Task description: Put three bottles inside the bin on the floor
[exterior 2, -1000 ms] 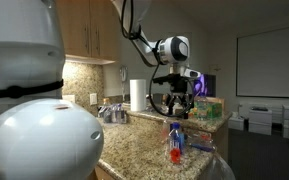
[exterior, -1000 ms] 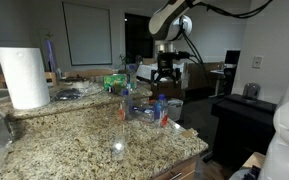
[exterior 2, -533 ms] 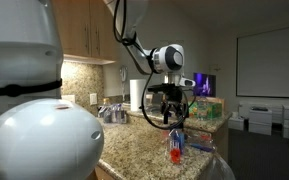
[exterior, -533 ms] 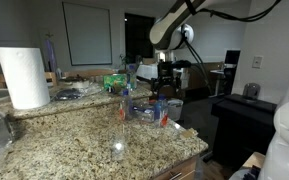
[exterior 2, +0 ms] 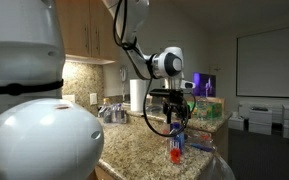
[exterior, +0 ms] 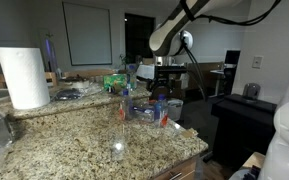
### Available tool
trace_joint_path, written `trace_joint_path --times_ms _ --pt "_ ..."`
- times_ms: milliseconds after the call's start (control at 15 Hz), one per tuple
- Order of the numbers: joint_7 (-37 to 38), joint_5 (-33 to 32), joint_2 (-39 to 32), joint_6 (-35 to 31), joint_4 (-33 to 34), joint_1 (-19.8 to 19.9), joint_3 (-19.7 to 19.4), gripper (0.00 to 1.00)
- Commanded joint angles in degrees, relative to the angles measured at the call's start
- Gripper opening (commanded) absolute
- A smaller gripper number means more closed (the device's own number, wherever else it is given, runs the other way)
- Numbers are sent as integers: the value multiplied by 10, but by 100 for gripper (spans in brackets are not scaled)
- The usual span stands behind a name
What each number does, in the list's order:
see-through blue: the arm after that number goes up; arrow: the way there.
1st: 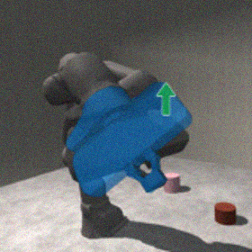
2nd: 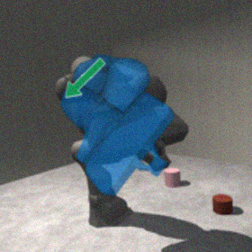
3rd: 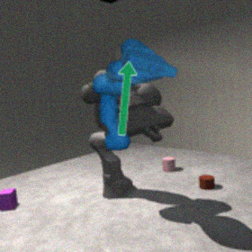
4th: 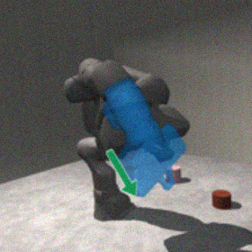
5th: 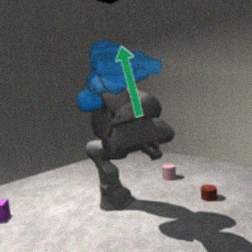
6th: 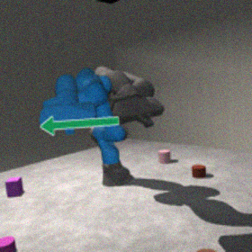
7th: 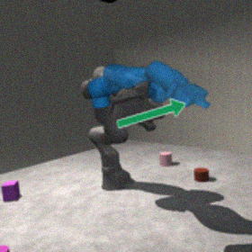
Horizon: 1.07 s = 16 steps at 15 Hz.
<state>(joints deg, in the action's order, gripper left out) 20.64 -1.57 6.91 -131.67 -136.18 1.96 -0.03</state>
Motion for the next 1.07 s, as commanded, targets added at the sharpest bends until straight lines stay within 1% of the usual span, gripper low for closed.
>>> trace_joint_path --times_ms 0,67,133,467,667,733,1000 --pt "-2 18 -15 -17 -2 -3 2 73" --pt "-2 17 -16 -16 -2 -2 2 69" --pt "-3 18 -18 -16 -2 -2 2 61" --pt "-13 12 -19 5 15 -2 1 28" --pt "-15 15 -16 20 28 0 -1 12" --pt "-19 20 -14 30 33 0 -3 10" --pt "-18 21 -9 62 47 5 -10 10"
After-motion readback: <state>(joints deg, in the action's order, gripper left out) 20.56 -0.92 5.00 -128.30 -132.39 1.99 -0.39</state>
